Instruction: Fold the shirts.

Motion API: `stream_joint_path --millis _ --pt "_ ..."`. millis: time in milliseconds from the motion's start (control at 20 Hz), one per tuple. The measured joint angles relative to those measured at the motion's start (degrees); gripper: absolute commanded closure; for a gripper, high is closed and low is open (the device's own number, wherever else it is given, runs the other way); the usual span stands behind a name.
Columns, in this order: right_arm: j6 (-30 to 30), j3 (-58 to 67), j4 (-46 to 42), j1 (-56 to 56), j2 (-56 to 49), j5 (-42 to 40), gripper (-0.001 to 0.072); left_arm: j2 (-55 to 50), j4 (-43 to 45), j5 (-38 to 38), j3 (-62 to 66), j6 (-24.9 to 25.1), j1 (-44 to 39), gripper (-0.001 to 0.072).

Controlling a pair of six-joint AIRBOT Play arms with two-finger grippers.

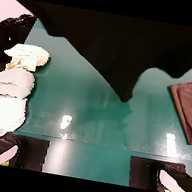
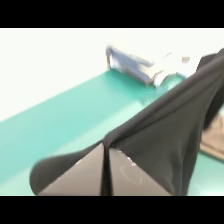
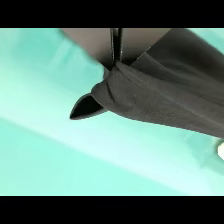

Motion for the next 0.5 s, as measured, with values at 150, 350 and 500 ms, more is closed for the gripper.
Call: stream_joint_path --millis 150,350,500 --pt "1.05 -2.36 0.26 -0.02 2.32 0.2 0.0697 0.44 1.46 -3.17 1.44 -2.32 0.0 0.0682" --pt "1.68 -14.62 -0.94 0.79 1.97 -0.07 0.0697 -2.19 4.31 -8.35 -8.2 -4.81 0.0 0.0682" --pt "1.73 -27.61 -2.12 4.11 0.55 -1.42 0.0697 -4.63 5.88 -9.81 -22.34 -5.6 0.04 0.0682"
